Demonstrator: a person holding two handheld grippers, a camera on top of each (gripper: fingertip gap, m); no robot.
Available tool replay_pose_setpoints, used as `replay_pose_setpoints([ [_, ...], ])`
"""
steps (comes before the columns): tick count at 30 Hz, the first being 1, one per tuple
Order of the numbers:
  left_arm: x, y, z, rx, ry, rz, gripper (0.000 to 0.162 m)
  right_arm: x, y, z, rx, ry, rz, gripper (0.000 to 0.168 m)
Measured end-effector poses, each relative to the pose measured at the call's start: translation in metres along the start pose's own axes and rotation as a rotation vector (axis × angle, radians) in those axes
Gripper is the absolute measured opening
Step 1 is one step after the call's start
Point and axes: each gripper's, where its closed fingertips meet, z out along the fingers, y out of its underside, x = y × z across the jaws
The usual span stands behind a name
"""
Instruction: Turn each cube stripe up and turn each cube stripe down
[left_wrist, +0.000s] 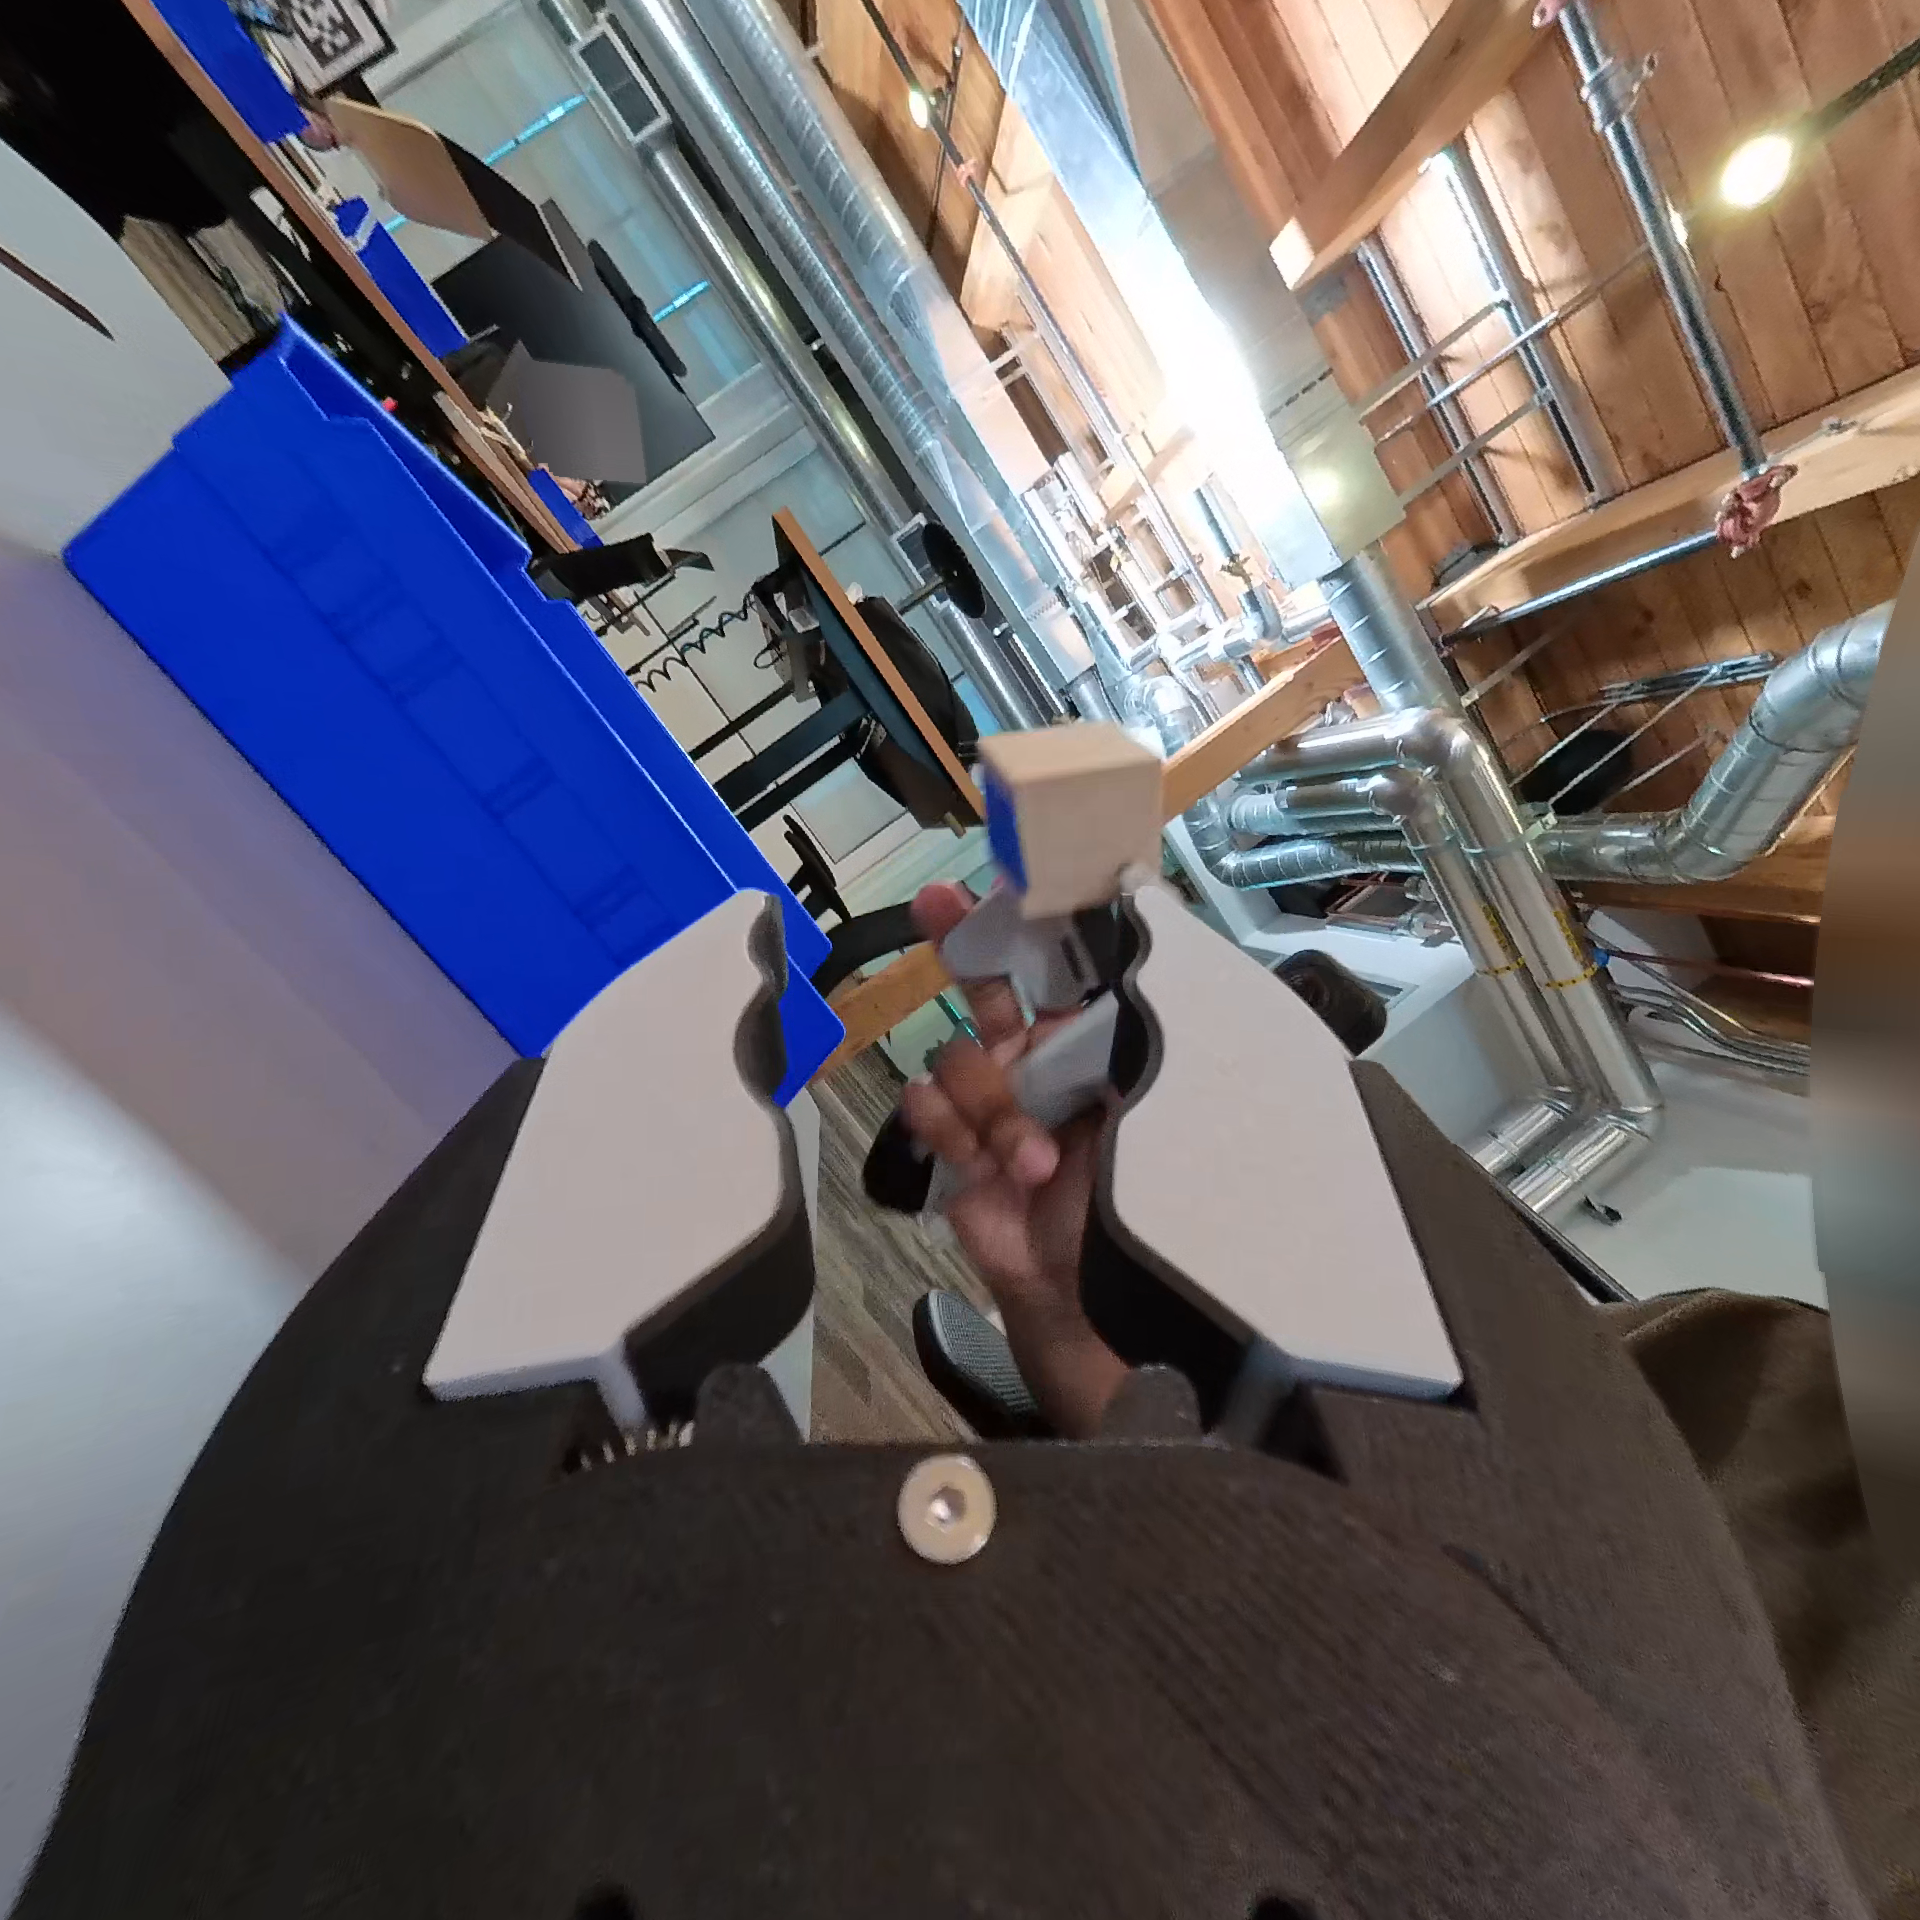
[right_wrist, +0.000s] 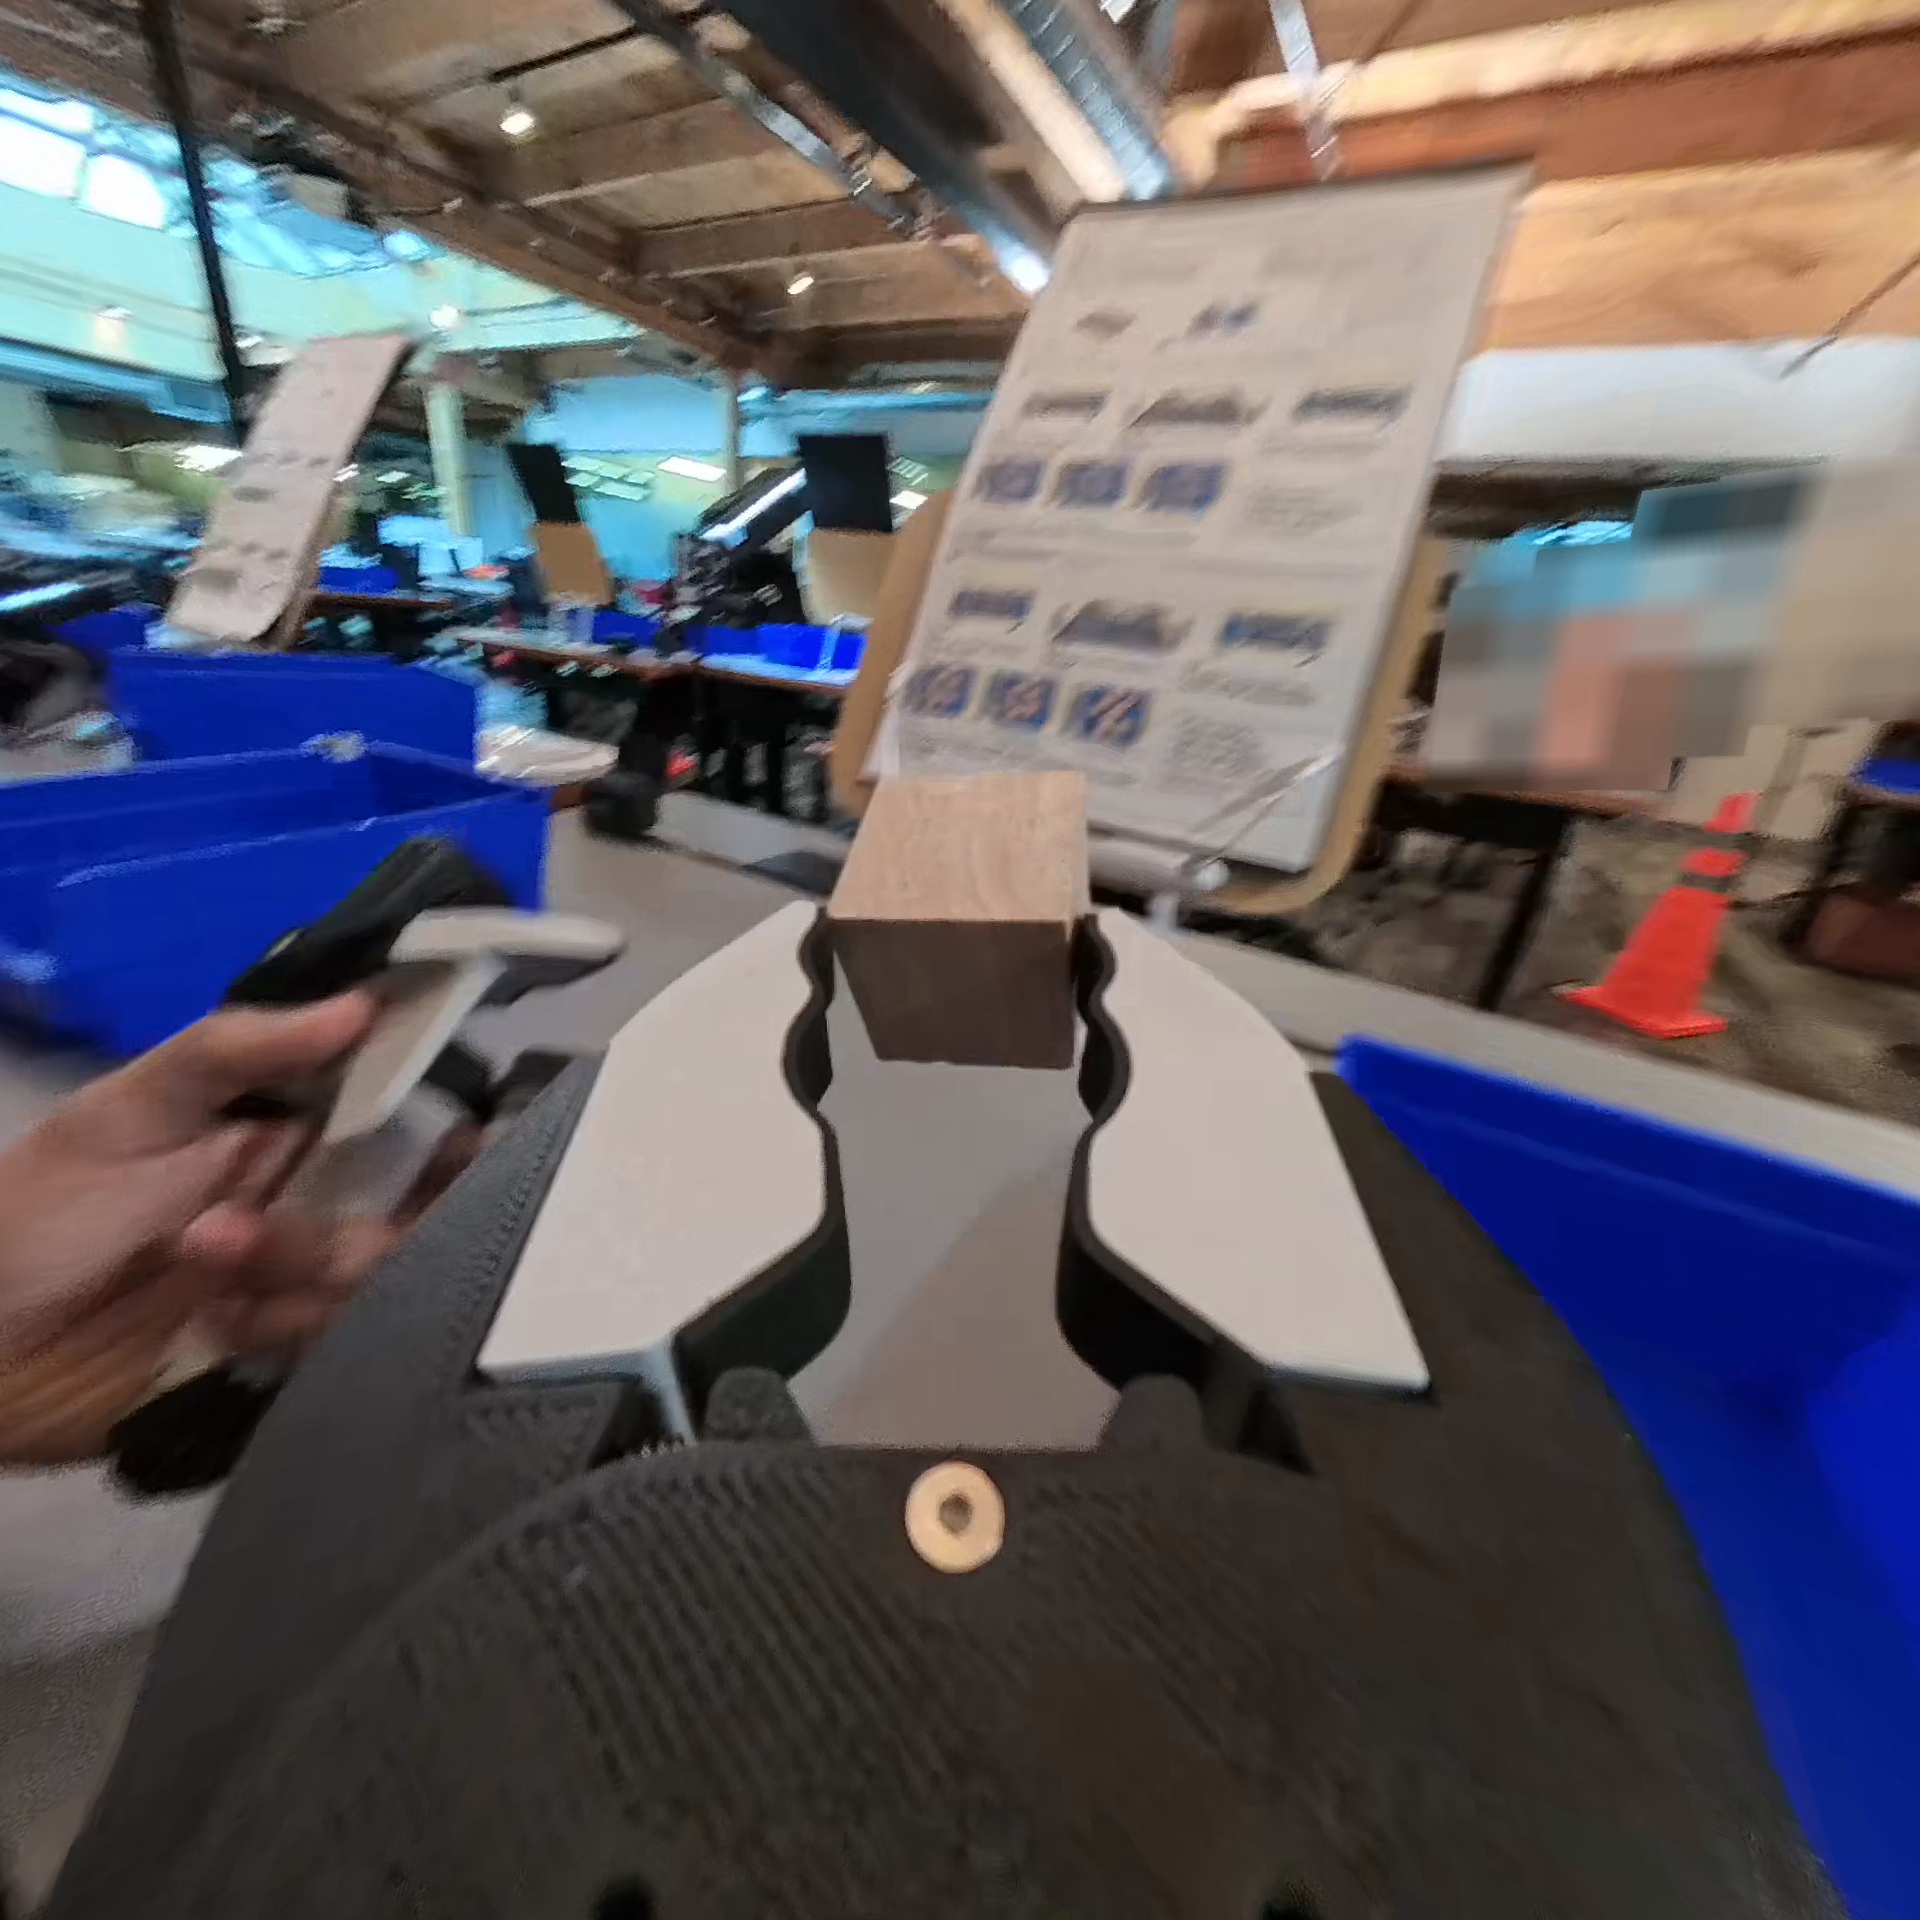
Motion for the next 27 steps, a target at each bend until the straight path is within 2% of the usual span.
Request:
replay_pose_setpoints([
  [3,-0.003,-0.005,-0.003,0.013,-0.014,0.008,0.061,0.053,-0.032,0.004,0.021,0.116,-0.037,0.046],
  [6,-0.007,-0.005,-0.003,0.000,-0.022,0.005,0.061,0.120,-0.019,0.024,-0.061,0.222,-0.084,0.046],
  [7,-0.007,-0.004,-0.003,-0.003,-0.023,0.006,0.061,0.144,-0.002,0.034,-0.103,0.256,-0.076,0.046],
  [9,-0.006,-0.004,-0.003,-0.007,-0.028,0.020,0.061,0.185,0.054,0.056,-0.266,0.278,0.036,0.046],
  [11,-0.004,-0.003,-0.002,-0.023,-0.035,0.049,0.061,0.206,0.114,0.070,-0.445,0.268,0.194,0.047],
  [13,-0.004,-0.002,-0.002,-0.050,-0.056,0.095,0.061,0.208,0.155,0.076,-0.558,0.258,0.291,0.047],
  [16,-0.007,0.001,-0.003,-0.094,-0.093,0.163,0.061,0.203,0.186,0.079,-0.656,0.274,0.259,0.047],
  [21,-0.011,0.009,0.000,-0.149,-0.102,0.186,0.062,0.190,0.208,0.087,-0.721,0.239,0.303,0.047],
  [27,-0.013,0.013,0.001,-0.177,-0.108,0.197,0.062,0.191,0.217,0.084,-0.790,0.265,0.290,0.046],
])
